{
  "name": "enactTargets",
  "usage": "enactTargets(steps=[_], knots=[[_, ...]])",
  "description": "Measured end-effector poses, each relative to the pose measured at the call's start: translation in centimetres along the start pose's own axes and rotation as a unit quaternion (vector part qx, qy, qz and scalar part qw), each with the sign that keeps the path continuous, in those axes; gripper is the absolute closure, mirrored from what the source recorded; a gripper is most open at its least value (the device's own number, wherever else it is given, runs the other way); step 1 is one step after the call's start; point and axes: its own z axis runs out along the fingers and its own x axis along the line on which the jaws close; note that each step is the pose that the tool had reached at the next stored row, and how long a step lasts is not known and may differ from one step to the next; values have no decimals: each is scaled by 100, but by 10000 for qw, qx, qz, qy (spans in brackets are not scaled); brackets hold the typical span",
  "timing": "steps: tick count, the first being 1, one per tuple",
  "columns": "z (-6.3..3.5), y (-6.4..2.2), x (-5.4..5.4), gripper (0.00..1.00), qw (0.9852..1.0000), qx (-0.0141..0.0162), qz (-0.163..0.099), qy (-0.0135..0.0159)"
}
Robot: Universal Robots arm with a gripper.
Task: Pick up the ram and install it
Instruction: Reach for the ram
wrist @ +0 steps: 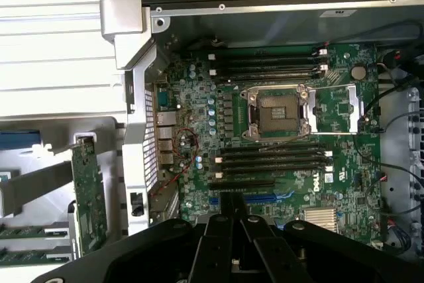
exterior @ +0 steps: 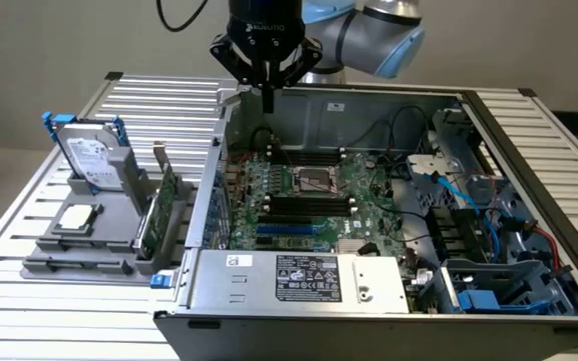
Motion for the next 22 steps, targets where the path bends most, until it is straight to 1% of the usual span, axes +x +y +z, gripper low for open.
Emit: enactTargets(steps=[1, 2, 3, 4, 5, 8, 22], knots=[[-2, -3, 30, 89, 10000, -1, -2, -30], [-2, -7, 62, 89, 10000, -5, -4, -68], [-2, -13, 96, 89, 10000, -7, -5, -91], [-4, -23, 136, 89, 9999, -8, -6, -106], [-5, -37, 181, 89, 9999, -9, -7, -114], [-7, -88, 315, 89, 9999, -9, -6, -118], [40, -231, 936, 89, 9999, -9, -7, -117]])
